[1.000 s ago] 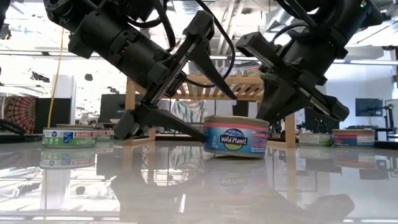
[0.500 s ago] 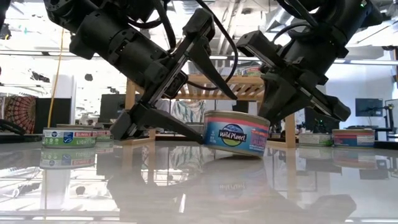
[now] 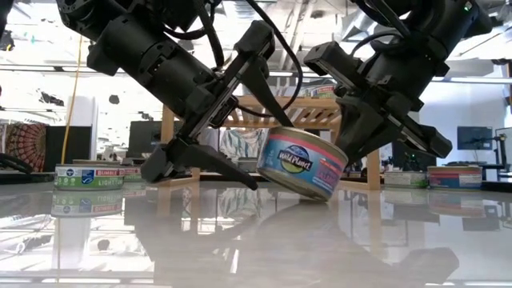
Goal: Stack canned seafood by type on shelf
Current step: Put the blue-pink tuna can on the shelf aligned with the other blue-pink tuna cans
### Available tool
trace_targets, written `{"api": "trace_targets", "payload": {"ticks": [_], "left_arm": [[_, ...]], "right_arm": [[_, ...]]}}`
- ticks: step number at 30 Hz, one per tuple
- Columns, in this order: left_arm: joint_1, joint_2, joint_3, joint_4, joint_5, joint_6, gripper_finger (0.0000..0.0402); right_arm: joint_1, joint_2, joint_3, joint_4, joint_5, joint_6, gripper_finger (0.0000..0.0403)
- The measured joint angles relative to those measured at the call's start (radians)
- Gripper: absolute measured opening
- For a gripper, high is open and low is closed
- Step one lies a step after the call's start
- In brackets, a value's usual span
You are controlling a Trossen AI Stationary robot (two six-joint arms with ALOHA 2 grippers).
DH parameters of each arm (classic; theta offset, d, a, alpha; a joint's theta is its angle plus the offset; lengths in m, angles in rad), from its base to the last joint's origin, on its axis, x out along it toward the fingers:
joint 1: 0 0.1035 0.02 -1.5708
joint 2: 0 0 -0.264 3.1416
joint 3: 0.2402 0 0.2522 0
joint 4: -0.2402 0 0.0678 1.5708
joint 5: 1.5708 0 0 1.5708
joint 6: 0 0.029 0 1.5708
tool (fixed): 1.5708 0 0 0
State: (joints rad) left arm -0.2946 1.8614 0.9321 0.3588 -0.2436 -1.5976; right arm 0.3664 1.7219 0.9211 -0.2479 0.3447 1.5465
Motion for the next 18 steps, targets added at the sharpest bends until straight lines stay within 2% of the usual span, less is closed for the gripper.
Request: {"api": "trace_targets", "payload": {"ticks": [6,10,18], "left_arm": [[0.001,0.001,0.0,0.011,-0.05,-0.019,0.0286],[0.009,0.002,0.0,0.077,-0.052,0.007,0.0286],[0.026,0.002,0.0,0.079,-0.023,-0.01,0.0286]], "right_arm": [[-0.001,0.001,0.0,0.005,-0.001,-0.004,0.0011],[-0.001,0.003,-0.002,0.002,-0.005,-0.014,0.0011],[-0.001,0.003,-0.002,0.014,-0.005,-0.03,0.0014]]}}
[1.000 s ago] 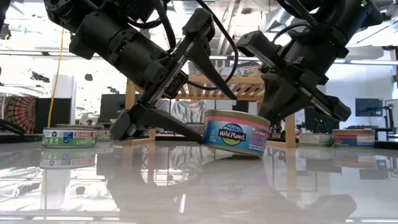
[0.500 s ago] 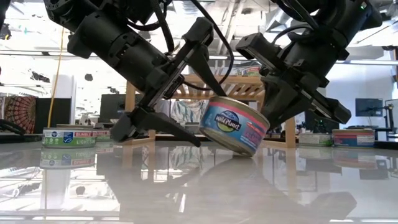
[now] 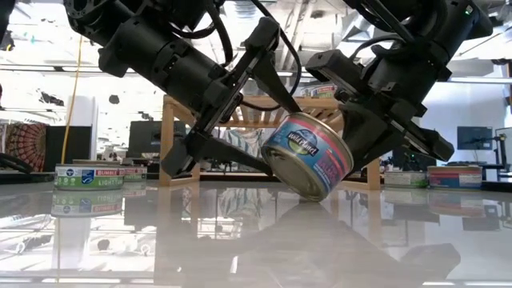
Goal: Stack canned seafood by type on shelf
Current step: Put the blue-pink tuna can on the shelf aligned with the other blue-pink tuna cans
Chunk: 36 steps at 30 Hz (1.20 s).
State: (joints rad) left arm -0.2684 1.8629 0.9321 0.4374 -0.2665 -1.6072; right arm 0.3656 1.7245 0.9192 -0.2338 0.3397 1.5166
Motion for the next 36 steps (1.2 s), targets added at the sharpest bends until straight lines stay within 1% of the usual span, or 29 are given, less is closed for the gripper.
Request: {"api": "trace_targets", "payload": {"ticks": [3,5,13,16,19,26,31,36], "left_arm": [[0.002,0.0,0.0,-0.002,0.001,-0.003,0.0282],[0.002,0.0,0.0,-0.003,0.001,-0.005,0.0271],[0.013,0.0,0.0,-0.003,0.049,-0.013,0.0196],[0.013,0.0,0.0,-0.003,0.052,-0.013,0.0194],[0.014,0.0,0.0,-0.003,0.058,-0.003,0.0194],[0.021,0.0,0.0,0.0,0.092,0.032,0.0194],[0.024,0.0,0.0,0.001,0.098,0.033,0.0194],[0.024,0.0,-0.002,0.032,0.082,0.052,0.0194]], "right_arm": [[0.0,0.0,0.0,0.004,0.001,-0.002,0.0016],[0.0,0.0,0.0,0.006,0.003,-0.005,0.0016],[0.001,-0.003,0.001,0.007,0.006,-0.007,0.0017],[0.001,-0.003,0.002,0.006,0.007,-0.01,0.0018],[0.004,-0.01,0.002,0.004,0.007,-0.047,0.0023],[0.014,-0.065,0.002,-0.055,0.007,-0.058,0.0051],[0.03,-0.098,0.002,-0.059,0.008,-0.107,0.0072],[0.064,-0.153,0.002,-0.169,0.008,-0.111,0.0094]]}}
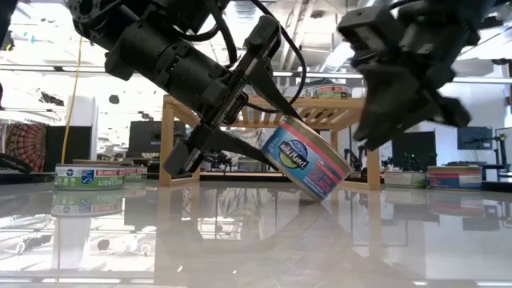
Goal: Stack canned seafood by type on shelf
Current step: Put the blue-pink tuna can on the shelf aligned with the other blue-pink tuna cans
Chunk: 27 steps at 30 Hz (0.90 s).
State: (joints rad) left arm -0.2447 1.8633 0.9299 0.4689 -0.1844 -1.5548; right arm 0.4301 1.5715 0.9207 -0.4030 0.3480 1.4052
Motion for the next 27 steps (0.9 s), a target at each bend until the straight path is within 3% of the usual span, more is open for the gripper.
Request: {"api": "trace_targets", "payload": {"ticks": [8,17,20,27], "left_arm": [[-0.017,-0.021,0.0,0.127,-0.054,-0.01,0.0194],[-0.073,-0.229,0.0,0.102,-0.239,0.067,0.0194],[-0.083,-0.359,0.001,-0.004,-0.308,0.13,0.0194],[-0.079,-0.689,0.001,-0.481,-0.502,0.156,0.0194]], "right_arm": [[0.096,-0.066,0.0,-0.217,0.002,-0.052,0.0102],[0.197,-0.067,0.0,-0.301,0.017,-0.011,0.0102],[0.217,-0.066,0.0,-0.318,0.018,-0.01,0.0102],[0.221,-0.063,-0.004,-0.311,0.033,-0.01,0.0102]]}}
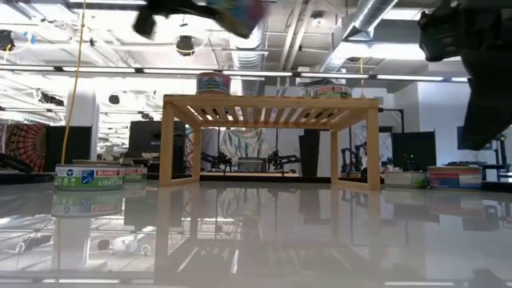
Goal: Stack canned seafood by type on shelf
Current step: Put the blue-pink tuna can on the shelf aligned with the other blue-pink tuna cans
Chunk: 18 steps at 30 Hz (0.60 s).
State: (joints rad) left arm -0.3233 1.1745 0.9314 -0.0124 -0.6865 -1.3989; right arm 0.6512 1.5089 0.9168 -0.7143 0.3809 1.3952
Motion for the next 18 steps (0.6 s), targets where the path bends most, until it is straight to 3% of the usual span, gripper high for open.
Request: {"api": "trace_targets", "payload": {"ticks": [4,10,13,18], "left_arm": [[0.017,-0.172,0.0,-0.249,-0.071,-0.02,0.0194],[0.107,-0.364,0.0,-0.54,-0.081,-0.037,0.0194],[0.177,-0.422,-0.009,-0.621,-0.042,-0.03,0.0194],[0.343,-0.5,-0.09,-0.601,0.115,0.038,0.0194]], "right_arm": [[-0.016,0.0,-0.004,0.0,0.018,0.003,0.0102],[-0.072,0.0,-0.004,0.033,0.018,0.003,0.0102],[-0.109,0.0,-0.004,0.061,0.018,0.003,0.0102],[-0.18,0.0,-0.004,0.099,0.018,-0.004,0.0102]]}}
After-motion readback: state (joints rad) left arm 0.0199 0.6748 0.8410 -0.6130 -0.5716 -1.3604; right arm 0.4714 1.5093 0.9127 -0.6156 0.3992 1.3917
